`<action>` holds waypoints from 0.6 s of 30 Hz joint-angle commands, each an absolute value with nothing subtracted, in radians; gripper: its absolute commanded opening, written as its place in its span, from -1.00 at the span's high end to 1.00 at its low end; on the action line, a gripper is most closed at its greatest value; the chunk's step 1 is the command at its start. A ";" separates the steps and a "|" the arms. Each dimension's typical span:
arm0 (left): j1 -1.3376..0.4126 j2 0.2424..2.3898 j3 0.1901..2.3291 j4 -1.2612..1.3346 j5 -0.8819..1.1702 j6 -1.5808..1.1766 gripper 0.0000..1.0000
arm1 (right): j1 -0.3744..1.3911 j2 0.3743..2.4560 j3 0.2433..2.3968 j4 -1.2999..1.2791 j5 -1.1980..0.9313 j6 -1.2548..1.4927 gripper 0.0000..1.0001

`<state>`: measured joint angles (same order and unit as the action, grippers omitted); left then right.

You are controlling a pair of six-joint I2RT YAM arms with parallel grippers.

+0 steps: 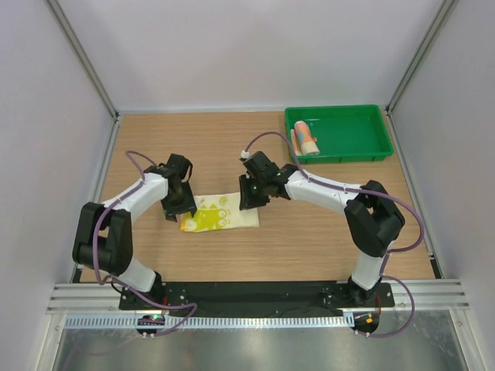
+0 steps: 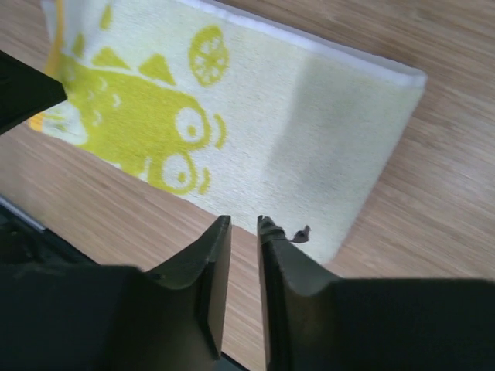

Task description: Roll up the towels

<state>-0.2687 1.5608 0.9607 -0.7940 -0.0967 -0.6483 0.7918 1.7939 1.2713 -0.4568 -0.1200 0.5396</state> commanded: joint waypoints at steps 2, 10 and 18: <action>-0.282 1.497 1.014 -0.758 -0.144 -0.672 -0.13 | 0.785 1.787 1.316 -0.332 -0.277 0.540 0.58; -0.281 1.653 1.052 -0.756 -0.172 -0.650 -0.06 | 0.678 1.855 1.129 -0.193 -0.379 0.606 0.88; -0.282 1.759 1.123 -0.747 -0.207 -0.629 -0.04 | 0.658 1.807 0.962 -0.150 -0.354 0.627 0.90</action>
<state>-0.2813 1.7256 1.0729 -0.7704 -0.1520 -0.6456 0.6434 1.8385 1.0145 -0.1768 -0.3660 0.6132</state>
